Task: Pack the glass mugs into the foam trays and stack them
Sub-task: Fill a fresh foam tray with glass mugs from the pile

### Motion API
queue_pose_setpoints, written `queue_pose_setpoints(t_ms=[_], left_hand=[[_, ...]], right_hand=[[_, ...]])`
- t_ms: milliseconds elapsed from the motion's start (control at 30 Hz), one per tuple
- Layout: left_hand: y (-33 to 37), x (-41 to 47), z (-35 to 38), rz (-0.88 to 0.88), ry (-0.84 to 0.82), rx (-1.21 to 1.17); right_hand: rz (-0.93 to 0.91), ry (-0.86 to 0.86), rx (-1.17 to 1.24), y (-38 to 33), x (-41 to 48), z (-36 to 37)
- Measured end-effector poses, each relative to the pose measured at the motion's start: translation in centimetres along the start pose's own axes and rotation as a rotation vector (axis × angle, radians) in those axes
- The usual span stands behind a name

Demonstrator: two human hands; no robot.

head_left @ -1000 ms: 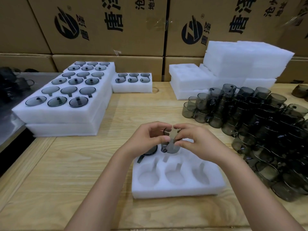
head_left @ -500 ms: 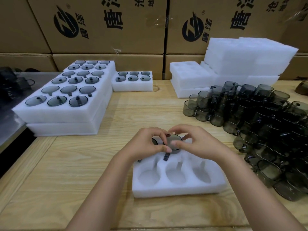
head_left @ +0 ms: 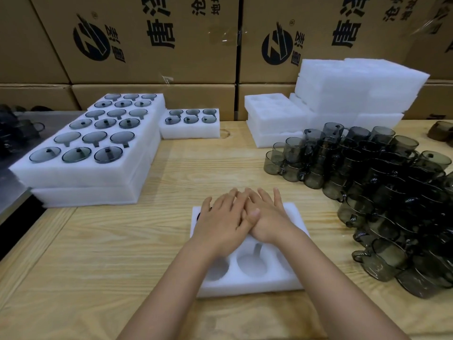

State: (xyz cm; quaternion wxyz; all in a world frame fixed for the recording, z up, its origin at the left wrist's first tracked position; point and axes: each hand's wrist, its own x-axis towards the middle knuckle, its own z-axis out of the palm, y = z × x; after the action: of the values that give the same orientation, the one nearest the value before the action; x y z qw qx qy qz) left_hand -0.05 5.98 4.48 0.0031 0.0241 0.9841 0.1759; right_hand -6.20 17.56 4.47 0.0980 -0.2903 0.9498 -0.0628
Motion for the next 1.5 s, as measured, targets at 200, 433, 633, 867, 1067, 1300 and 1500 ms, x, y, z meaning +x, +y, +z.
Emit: queue_pose_setpoints(t_ms=[200,433,633,867,1067,1300,1500], left_hand=[[-0.4,0.2,-0.1,0.004,-0.019,0.025],[-0.5,0.3,0.3,-0.007,-0.014,0.139],[-0.3,-0.1,0.5,0.014,0.118,0.115],[-0.2,-0.4,0.5,0.02,0.179,0.059],[-0.4,-0.3,0.6,0.03,0.195,0.031],[-0.2,-0.3,0.2,0.067,0.216,-0.022],[0.5,0.1,-0.5,0.121,0.179,-0.353]], right_hand=[[-0.043,0.149,0.339,0.3,-0.5,-0.3],[0.193,0.825,0.208,5.3,-3.9,-3.8],[0.848,0.793,-0.16,13.6,-6.9,-6.4],[1.017,0.513,-0.287,16.6,-7.1,-6.0],[0.935,0.565,-0.281,15.6,-7.2,-5.8],[0.589,0.779,-0.071,11.1,-9.0,-5.2],[0.286,0.675,0.273,7.1,-9.1,-5.0]])
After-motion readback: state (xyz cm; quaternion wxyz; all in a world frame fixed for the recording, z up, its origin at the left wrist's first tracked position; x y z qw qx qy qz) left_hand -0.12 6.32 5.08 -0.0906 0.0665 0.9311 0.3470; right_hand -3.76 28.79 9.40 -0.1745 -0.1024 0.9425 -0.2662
